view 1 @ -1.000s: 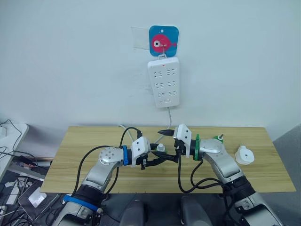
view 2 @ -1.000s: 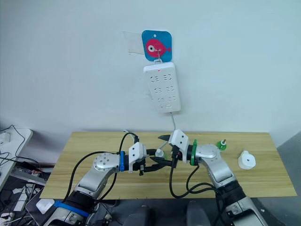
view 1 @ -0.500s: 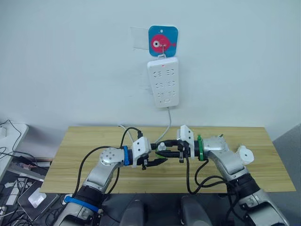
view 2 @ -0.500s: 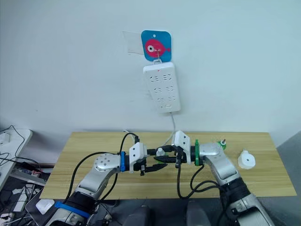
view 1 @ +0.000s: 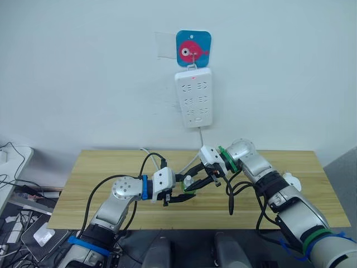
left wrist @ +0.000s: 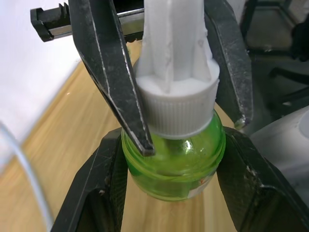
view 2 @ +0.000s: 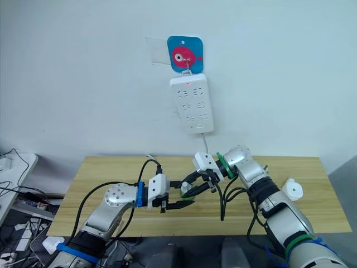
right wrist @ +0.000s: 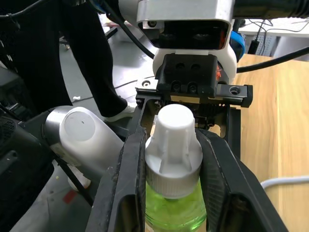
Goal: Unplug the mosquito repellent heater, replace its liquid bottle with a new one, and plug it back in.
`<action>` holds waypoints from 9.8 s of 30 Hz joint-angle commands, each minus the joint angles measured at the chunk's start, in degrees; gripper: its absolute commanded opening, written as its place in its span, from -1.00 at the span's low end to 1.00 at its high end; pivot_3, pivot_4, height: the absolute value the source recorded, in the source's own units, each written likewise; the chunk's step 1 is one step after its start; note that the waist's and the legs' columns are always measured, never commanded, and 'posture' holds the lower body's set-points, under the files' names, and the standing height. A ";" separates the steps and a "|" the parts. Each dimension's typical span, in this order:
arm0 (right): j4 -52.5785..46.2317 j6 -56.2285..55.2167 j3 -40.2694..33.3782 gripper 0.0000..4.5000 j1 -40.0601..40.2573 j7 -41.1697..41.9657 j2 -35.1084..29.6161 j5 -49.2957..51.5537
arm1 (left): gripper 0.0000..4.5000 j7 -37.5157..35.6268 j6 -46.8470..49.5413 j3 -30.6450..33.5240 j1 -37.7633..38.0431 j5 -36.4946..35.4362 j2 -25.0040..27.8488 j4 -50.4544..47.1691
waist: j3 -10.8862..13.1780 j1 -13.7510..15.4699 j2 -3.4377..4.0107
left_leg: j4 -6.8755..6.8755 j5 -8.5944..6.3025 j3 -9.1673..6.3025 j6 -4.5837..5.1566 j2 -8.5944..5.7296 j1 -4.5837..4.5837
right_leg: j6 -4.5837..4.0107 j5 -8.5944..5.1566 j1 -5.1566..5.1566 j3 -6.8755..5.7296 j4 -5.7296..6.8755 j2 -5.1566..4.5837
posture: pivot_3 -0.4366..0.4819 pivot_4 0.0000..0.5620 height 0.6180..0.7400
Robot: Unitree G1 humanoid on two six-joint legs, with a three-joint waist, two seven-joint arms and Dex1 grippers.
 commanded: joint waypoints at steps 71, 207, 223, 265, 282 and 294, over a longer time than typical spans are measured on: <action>-42.46 24.23 -11.07 0.42 24.54 -28.99 -8.01 5.93 | -0.01 0.95 -3.94 -0.02 -5.16 0.23 -3.93 6.15 | -0.02 -0.78 0.01 | 0.01 0.00 0.02 0.01 0.00 -0.04 | 0.01 -0.01 0.04 0.00 -0.02 0.02 | -0.16 -0.54 1.00; -36.28 60.25 -45.20 -0.64 27.38 -64.11 9.91 39.00 | 1.00 15.51 0.78 4.41 0.49 -1.58 -10.67 -4.66 | -0.42 0.06 0.38 | -0.01 -0.01 0.00 0.02 0.02 -0.04 | 0.01 -0.01 0.05 0.05 -0.01 -0.01 | -0.13 -0.49 1.00; -40.38 68.23 -50.22 -0.64 30.67 -83.92 17.72 63.23 | 1.00 22.45 -6.58 2.46 -2.46 2.65 -17.35 0.09 | -0.51 -0.84 0.50 | -0.02 -0.01 0.13 0.03 -0.05 -0.05 | 0.02 -0.01 0.03 0.09 0.01 0.05 | -0.18 -0.55 1.00; -41.03 65.27 -44.28 -0.64 31.74 -83.81 12.60 69.09 | 0.01 26.20 -8.22 1.43 -3.33 4.14 -20.45 3.23 | -1.18 -0.95 0.48 | -0.02 -0.01 0.13 0.03 -0.06 -0.09 | 0.04 -0.02 0.03 0.07 -0.03 0.09 | -0.19 -0.59 1.00; -46.69 74.79 -40.36 0.99 36.37 -72.08 -12.95 62.77 | 0.01 21.71 -6.41 1.91 -3.20 1.15 -17.32 1.31 | -1.14 -0.96 0.44 | -0.01 -0.01 0.13 0.05 -0.08 -0.14 | 0.06 -0.03 0.06 0.06 -0.09 0.08 | -0.23 -0.45 1.00; -31.80 56.73 -25.13 0.99 31.50 -47.67 -45.41 22.13 | 0.01 18.14 -8.92 4.17 -2.50 -0.35 -13.67 4.37 | -0.88 -1.12 0.23 | -0.01 -0.02 0.23 0.06 -0.08 -0.08 | 0.11 -0.07 0.10 0.07 -0.19 0.12 | -0.32 -0.31 1.00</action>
